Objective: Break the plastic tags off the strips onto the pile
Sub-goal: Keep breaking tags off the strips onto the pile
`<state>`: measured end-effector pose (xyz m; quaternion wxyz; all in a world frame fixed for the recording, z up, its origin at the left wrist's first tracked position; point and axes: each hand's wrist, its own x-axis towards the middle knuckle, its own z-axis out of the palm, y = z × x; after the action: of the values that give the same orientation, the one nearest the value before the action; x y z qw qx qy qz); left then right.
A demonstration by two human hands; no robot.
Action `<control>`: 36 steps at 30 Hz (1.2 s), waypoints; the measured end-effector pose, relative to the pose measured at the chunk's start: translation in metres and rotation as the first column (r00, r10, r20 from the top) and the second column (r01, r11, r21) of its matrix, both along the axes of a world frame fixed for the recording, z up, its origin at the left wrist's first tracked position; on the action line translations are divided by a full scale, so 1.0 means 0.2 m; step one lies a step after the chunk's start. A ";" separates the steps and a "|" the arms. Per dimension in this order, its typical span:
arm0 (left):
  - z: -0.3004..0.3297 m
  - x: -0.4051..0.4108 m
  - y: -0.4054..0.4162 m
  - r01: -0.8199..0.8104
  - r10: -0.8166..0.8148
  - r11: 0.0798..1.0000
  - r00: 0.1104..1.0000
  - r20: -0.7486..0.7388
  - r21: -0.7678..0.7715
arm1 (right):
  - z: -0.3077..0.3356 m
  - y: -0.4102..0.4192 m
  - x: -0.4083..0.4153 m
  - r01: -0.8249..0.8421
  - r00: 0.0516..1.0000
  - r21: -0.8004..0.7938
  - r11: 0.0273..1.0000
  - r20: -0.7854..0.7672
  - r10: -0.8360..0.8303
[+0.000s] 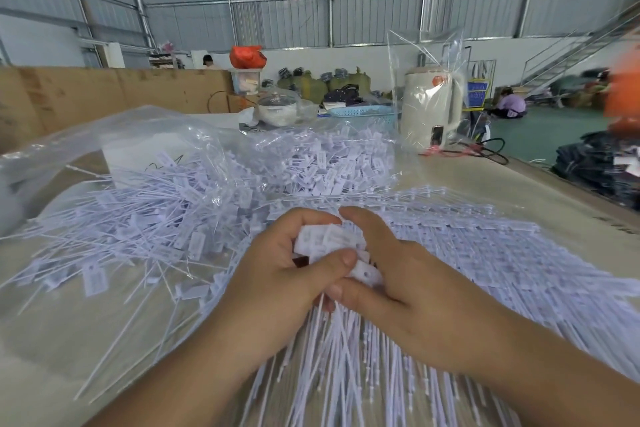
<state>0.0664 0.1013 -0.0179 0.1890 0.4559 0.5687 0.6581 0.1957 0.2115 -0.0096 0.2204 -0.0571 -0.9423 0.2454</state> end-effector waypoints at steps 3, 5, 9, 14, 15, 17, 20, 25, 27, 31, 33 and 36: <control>0.01 -0.03 0.00 -0.047 0.043 0.998 0.993 0.110 0.040 | 0.01 0.03 0.02 0.006 1.000 -0.053 0.999 0.021 -0.005; 0.02 -0.04 0.00 -0.076 0.066 0.995 0.985 0.161 0.057 | 0.03 0.06 0.04 -0.009 1.000 -0.136 0.991 0.022 0.012; 0.03 -0.02 0.01 -0.058 0.033 0.995 0.960 0.277 0.082 | 0.03 0.05 0.03 0.044 0.996 -0.216 0.975 -0.069 -0.060; 0.04 0.04 0.03 -0.048 -0.034 0.989 0.845 0.533 0.139 | 0.01 -0.03 -0.03 0.160 0.925 -0.179 0.971 -0.315 -0.211; 0.04 0.04 0.03 -0.050 -0.043 0.988 0.830 0.557 0.149 | 0.02 -0.04 -0.03 0.169 0.913 -0.172 0.970 -0.342 -0.220; 0.04 0.00 0.02 -0.073 -0.035 0.986 0.791 0.610 0.150 | 0.03 -0.04 -0.03 0.173 0.866 -0.259 0.950 -0.419 -0.273; 0.05 -0.09 -0.01 -0.147 0.065 0.985 0.792 0.607 0.086 | 0.07 0.01 0.02 0.118 0.830 -0.311 0.943 -0.490 -0.266; 0.03 -0.04 -0.01 0.056 -0.046 0.998 0.961 0.272 -0.028 | 0.01 0.00 0.00 -0.054 0.983 -0.265 0.963 -0.184 0.004; 0.03 -0.01 -0.01 0.116 -0.107 0.993 0.960 0.258 -0.017 | 0.00 0.00 -0.01 -0.069 0.988 -0.249 0.966 -0.150 0.032; 0.03 0.00 -0.02 0.149 -0.138 0.989 0.953 0.270 -0.021 | -0.02 0.01 -0.01 -0.070 0.990 -0.214 0.974 -0.131 0.042; 0.03 0.02 -0.02 0.150 -0.143 0.989 0.970 0.196 -0.020 | -0.03 0.01 -0.01 -0.068 0.992 -0.204 0.977 -0.116 0.045; 0.04 0.01 -0.02 0.138 -0.134 0.990 0.985 0.108 -0.026 | -0.04 0.00 -0.01 -0.072 0.994 -0.196 0.978 -0.089 0.055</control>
<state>0.0690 0.0965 -0.0094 0.2710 0.4547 0.5363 0.6574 0.1931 0.2123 -0.0176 0.2447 -0.0384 -0.9043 0.3477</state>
